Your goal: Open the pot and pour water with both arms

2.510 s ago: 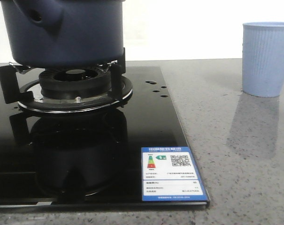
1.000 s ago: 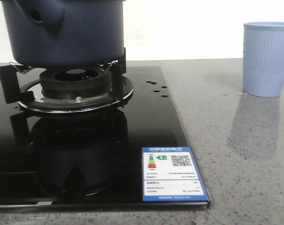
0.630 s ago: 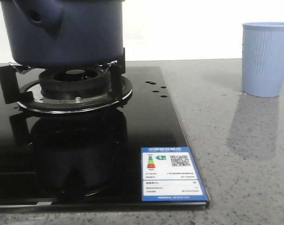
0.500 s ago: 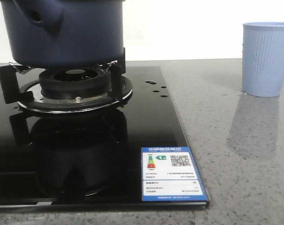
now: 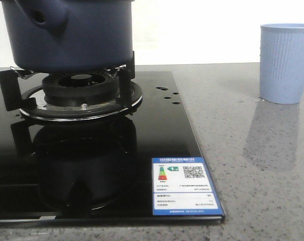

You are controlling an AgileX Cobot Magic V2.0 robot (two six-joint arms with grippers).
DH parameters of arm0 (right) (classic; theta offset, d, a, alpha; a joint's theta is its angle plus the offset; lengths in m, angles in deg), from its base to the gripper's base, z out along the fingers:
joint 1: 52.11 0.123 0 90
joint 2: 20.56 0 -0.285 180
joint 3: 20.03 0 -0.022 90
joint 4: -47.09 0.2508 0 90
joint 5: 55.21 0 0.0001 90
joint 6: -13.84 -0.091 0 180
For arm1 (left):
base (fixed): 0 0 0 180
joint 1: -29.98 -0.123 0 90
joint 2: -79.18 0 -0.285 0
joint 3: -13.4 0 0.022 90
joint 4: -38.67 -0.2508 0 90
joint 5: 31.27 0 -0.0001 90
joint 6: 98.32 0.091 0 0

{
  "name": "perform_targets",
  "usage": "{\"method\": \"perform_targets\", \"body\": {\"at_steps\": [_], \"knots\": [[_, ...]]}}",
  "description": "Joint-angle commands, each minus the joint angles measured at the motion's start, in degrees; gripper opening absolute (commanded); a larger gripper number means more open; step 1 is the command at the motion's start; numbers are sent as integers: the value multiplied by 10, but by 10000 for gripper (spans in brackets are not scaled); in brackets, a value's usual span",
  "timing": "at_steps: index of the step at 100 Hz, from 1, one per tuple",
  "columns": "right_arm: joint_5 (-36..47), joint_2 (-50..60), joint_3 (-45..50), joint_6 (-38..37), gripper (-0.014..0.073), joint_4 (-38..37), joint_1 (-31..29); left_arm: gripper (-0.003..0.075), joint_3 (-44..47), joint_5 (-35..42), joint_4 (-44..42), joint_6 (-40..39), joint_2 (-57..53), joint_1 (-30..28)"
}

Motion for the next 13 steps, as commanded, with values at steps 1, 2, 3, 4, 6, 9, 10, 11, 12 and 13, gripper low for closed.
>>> {"method": "perform_targets", "body": {"at_steps": [1, 2, 3, 4, 6, 9, 10, 11, 12, 13], "knots": [[43, 12, 9, 2, -61, -4, -4, -16, 9, 39, -1, -4, -14, -2], [43, 12, 9, 2, -61, -4, -4, -16, 9, 39, -1, -4, -14, -2], [43, 12, 9, 2, -61, -4, -4, -16, 9, 39, -1, -4, -14, -2], [43, 12, 9, 2, -61, -4, -4, -16, 9, 39, -1, -4, -14, -2], [43, 12, 9, 2, -61, -4, -4, -16, 9, 39, -1, -4, -14, -2], [43, 12, 9, 2, -61, -4, -4, -16, 9, 39, -1, -4, -14, -2], [43, 12, 9, 2, -61, -4, -4, -16, 9, 39, -1, -4, -14, -2], [43, 12, 9, 2, -61, -4, -4, -16, 9, 39, -1, -4, -14, -2], [43, 12, 9, 2, -61, -4, -4, -16, 9, 39, -1, -4, -14, -2], [43, 12, 9, 2, -61, -4, -4, -16, 9, 39, -1, -4, -14, -2]]}}
